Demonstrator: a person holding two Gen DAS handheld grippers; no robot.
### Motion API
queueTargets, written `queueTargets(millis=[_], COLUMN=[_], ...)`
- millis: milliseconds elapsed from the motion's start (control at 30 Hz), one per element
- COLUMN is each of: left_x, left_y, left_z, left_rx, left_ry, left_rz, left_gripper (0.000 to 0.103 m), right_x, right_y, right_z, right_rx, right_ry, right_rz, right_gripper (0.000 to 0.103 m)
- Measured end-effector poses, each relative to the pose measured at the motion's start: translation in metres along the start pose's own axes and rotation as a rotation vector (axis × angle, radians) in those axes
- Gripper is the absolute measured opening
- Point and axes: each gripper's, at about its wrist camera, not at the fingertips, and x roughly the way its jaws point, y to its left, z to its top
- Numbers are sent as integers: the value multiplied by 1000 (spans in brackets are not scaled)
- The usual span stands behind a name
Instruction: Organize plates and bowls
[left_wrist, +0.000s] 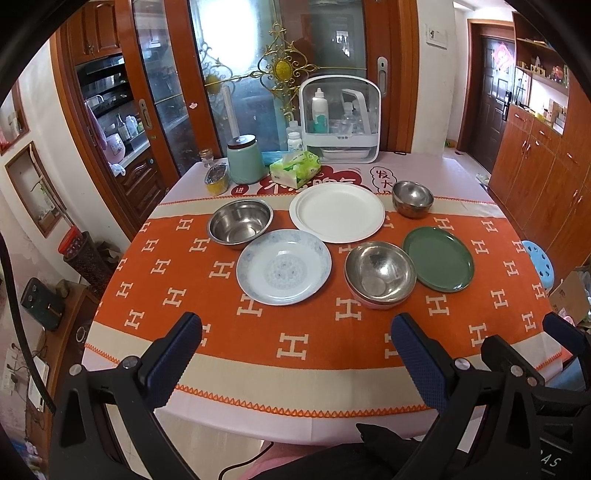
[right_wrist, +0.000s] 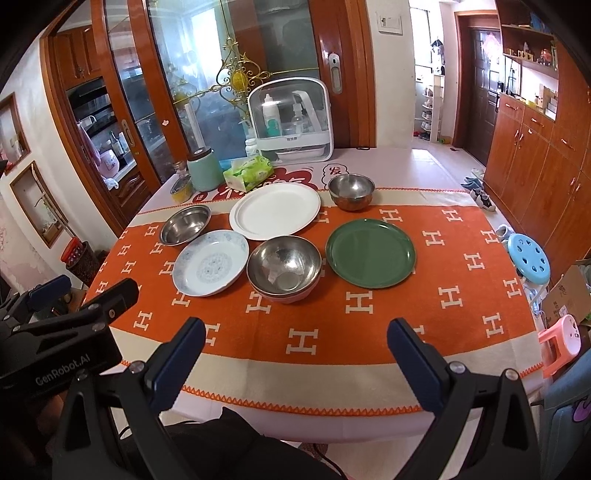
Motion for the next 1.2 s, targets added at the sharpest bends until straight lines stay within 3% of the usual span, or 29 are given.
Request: queueTargets(millis=[333,667,1200], left_x=[-4,22,97], left_y=[2,6,29], left_z=[0,24,116], left_rx=[-5,11,19], left_ry=[5,77,191], left_rz=[-38,-122,-220], left_gripper=[102,102,102], right_x=[-3,10,65], right_y=[0,-5,-23], right_z=[5,27,99], right_rx=[-11,14,205], right_ry=[-32,-46,-11], right_rz=[-13,-15,56], right_gripper=[99,99,99])
